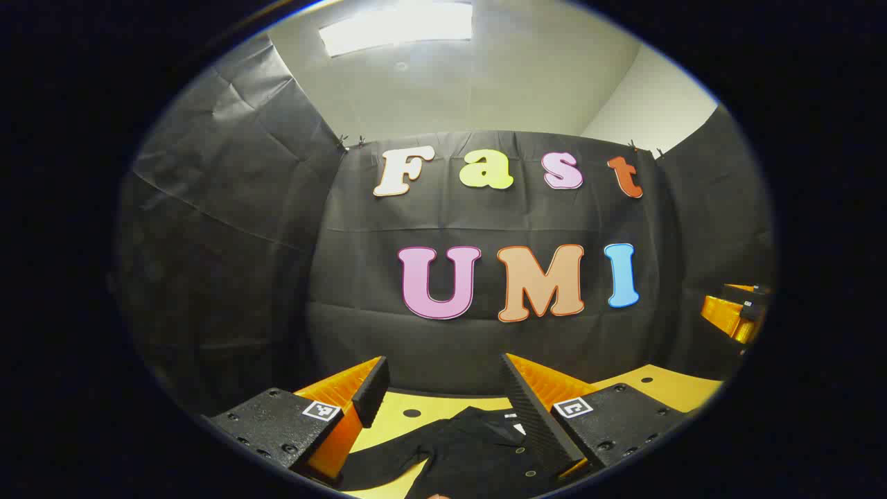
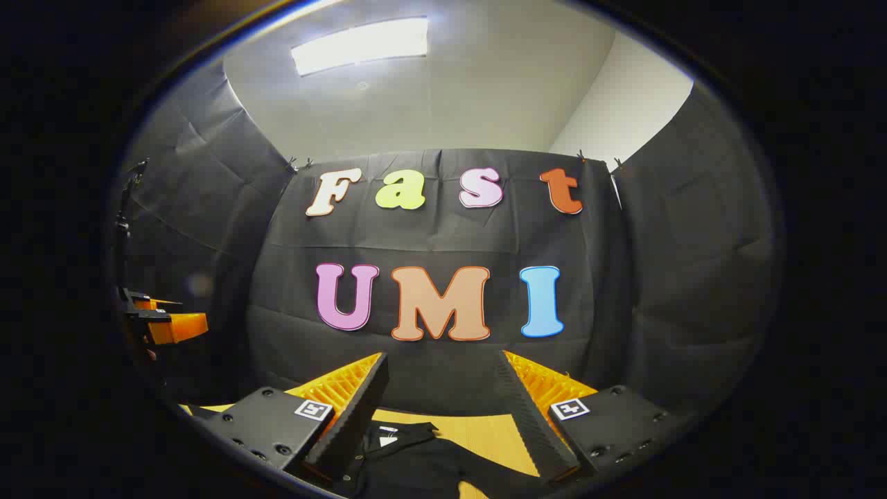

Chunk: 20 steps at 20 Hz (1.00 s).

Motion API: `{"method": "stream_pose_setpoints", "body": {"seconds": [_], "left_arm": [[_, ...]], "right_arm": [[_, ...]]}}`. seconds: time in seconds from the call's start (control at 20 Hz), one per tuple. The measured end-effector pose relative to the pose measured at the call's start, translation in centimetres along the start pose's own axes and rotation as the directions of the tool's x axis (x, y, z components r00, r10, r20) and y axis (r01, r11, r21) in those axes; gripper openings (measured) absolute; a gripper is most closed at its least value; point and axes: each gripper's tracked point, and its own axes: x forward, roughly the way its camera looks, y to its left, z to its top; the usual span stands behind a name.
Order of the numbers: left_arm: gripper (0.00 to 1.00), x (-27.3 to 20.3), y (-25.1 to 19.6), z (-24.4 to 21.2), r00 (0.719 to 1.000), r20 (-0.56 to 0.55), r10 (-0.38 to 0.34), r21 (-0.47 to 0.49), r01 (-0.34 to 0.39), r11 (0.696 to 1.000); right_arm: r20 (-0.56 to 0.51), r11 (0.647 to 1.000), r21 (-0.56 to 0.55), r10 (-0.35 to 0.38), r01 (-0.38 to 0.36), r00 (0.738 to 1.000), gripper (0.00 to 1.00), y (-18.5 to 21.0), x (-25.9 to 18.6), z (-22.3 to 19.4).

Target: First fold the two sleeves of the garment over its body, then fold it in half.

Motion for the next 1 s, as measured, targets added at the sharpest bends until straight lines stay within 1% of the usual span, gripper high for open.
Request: {"method": "stream_pose_setpoints", "body": {"seconds": [0.05,0.1,0.15,0.35,0.4,0.45,0.6,0.65,0.75,0.8,0.85,0.9,0.95,1.0], "left_arm": [[0.95,0.0,0.1,-0.1,1.0,-0.004,0.001,-0.004,-0.001,1.0],[0.95,0.0,0.1,-0.1,1.0,-0.009,0.001,-0.007,-0.001,1.0],[0.99,0.0,0.2,-0.2,1.0,-0.011,0.002,-0.008,-0.002,1.0],[0.99,-0.3,0.3,-0.2,1.0,-0.013,0.003,-0.005,-0.003,1.0],[0.99,-0.2,0.3,-0.1,1.0,-0.012,0.004,-0.008,-0.004,1.0],[0.99,-0.2,0.4,-0.2,1.0,-0.013,0.007,-0.011,-0.007,1.0],[0.99,-0.3,0.3,-0.6,1.0,-0.028,0.005,-0.037,-0.006,0.999],[0.99,-0.3,0.5,-0.9,0.999,-0.033,0.007,-0.039,-0.008,0.999],[0.99,-0.1,0.7,-1.0,0.999,-0.036,0.012,-0.038,-0.013,0.999],[0.95,-0.1,0.8,-0.8,0.999,-0.033,0.011,-0.039,-0.012,0.999],[0.99,-0.2,0.8,-0.8,0.999,-0.03,0.011,-0.041,-0.012,0.999],[0.95,-0.1,0.9,-0.8,1.0,-0.028,0.012,-0.042,-0.013,0.999],[0.95,-0.2,1.1,-0.8,1.0,-0.027,0.014,-0.045,-0.015,0.999],[0.99,-0.1,1.2,-0.9,1.0,-0.027,0.014,-0.05,-0.015,0.999]], "right_arm": [[-0.002,1.0,0.001,0.001,-0.001,1.0,0.98,0.0,0.1,-0.1],[-0.004,1.0,0.001,0.003,-0.003,1.0,0.98,0.0,0.0,0.0],[-0.004,1.0,0.001,0.004,-0.004,1.0,0.98,0.1,-0.1,-0.1],[-0.009,1.0,-0.001,0.007,-0.007,1.0,0.98,0.2,0.0,-0.2],[-0.009,1.0,-0.001,0.007,-0.007,1.0,0.96,0.3,0.0,-0.2],[-0.009,1.0,-0.002,0.008,-0.008,1.0,0.98,0.3,0.0,-0.2],[-0.013,1.0,-0.003,0.012,-0.013,1.0,0.98,0.7,0.0,-0.4],[-0.013,1.0,-0.005,0.011,-0.011,1.0,0.96,0.6,-0.2,-0.6],[-0.02,1.0,-0.008,0.017,-0.017,1.0,0.96,0.9,-0.3,-0.9],[-0.023,1.0,-0.01,0.017,-0.017,1.0,0.98,1.0,-0.3,-0.9],[-0.024,1.0,-0.01,0.015,-0.015,1.0,0.98,1.0,-0.3,-1.0],[-0.023,1.0,-0.009,0.013,-0.013,1.0,0.98,0.9,-0.2,-0.8],[-0.021,1.0,-0.005,0.011,-0.011,1.0,0.98,1.0,-0.2,-0.7],[-0.019,1.0,-0.003,0.011,-0.011,1.0,0.98,1.1,-0.1,-0.6]]}}
